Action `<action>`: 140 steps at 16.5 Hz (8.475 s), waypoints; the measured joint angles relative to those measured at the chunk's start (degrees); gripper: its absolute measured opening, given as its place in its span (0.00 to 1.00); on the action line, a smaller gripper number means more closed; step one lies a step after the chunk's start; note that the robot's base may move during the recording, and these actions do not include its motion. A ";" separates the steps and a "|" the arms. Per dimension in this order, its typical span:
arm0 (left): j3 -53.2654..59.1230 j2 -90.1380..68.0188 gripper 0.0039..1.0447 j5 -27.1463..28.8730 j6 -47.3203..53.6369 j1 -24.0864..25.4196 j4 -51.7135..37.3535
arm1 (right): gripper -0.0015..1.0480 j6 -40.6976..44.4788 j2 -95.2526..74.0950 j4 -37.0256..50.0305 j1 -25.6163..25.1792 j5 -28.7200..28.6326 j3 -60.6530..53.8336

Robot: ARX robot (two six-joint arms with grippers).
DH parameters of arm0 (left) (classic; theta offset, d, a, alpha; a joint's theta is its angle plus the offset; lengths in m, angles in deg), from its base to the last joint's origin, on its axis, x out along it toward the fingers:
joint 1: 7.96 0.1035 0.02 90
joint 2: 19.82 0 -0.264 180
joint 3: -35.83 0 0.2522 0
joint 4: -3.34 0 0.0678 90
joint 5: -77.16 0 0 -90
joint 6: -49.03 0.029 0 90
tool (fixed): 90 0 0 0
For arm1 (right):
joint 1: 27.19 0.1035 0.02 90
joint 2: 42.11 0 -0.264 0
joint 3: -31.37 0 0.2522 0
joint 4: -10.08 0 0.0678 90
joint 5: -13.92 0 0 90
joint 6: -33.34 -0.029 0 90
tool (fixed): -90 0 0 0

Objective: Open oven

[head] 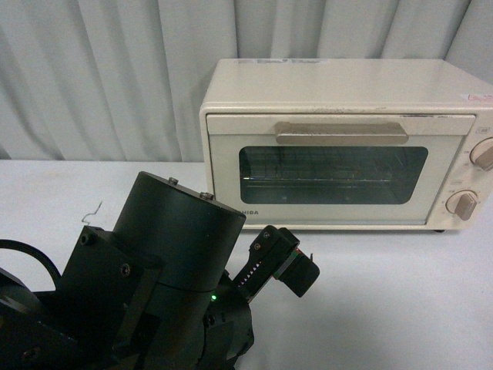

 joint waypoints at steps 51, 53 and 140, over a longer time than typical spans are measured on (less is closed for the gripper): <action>-0.44 -0.57 0.94 1.86 0.42 0.39 0.24 | 0.02 77.75 -96.70 34.51 11.67 -14.36 44.83; -0.44 -0.57 0.94 1.86 0.42 0.39 0.24 | 0.02 77.75 -98.12 34.01 11.69 -14.36 45.72; -0.44 -0.57 0.94 2.05 0.85 0.39 0.37 | 0.02 0.02 -24.15 24.57 0.00 0.17 -0.02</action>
